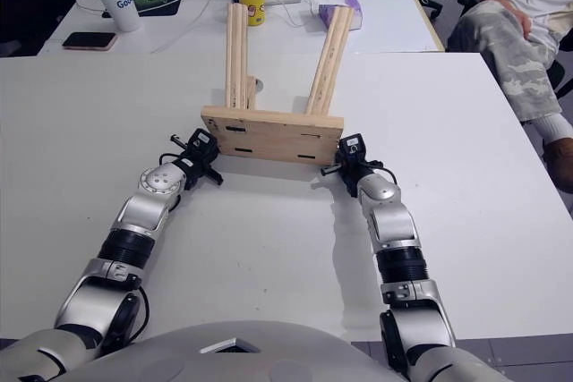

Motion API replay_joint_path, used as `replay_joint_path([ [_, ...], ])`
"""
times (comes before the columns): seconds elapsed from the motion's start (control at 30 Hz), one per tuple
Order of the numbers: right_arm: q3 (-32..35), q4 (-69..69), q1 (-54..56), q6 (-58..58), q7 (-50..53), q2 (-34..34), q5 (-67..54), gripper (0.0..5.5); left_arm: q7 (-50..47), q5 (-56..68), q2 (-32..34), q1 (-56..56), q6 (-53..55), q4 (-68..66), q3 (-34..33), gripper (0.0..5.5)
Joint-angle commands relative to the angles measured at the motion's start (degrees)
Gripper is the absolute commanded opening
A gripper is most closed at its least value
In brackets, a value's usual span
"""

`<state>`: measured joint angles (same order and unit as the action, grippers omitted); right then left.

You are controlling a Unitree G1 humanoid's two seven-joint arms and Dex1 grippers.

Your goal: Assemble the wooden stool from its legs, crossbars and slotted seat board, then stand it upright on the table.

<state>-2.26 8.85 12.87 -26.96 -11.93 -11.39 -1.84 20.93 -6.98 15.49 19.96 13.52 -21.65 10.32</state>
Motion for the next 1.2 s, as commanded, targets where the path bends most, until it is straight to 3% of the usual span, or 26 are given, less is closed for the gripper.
replay_joint_path([
  [0.03, 1.6, -1.0, -2.1, -2.0, 2.9, 1.0, 0.4, 0.02, 0.9, 0.1, -1.9, -1.5, 0.3, -0.4, 1.7, 0.0],
  [0.27, 2.0, -5.4, -5.5, -3.4, 2.8, 2.4, -1.0, 0.02, 1.7, 2.6, -2.8, -2.0, -2.4, -0.1, -0.3, 0.0],
  [0.5, 7.4, -5.7, -6.8, -3.6, 5.5, 4.3, -4.1, 0.02, 2.8, 5.4, -4.0, -3.9, -3.7, 1.0, -1.2, 0.0],
  [0.9, 0.5, -8.0, -6.0, 1.1, -6.4, 2.4, -6.0, 0.02, 2.8, 5.5, -5.5, -2.5, -3.0, 3.5, -0.5, 0.0],
  [1.2, -0.3, -9.5, -5.5, 6.2, -9.1, 0.7, -5.7, 0.02, 3.4, 5.5, -4.6, -0.9, -1.2, 10.1, -0.3, 0.0],
])
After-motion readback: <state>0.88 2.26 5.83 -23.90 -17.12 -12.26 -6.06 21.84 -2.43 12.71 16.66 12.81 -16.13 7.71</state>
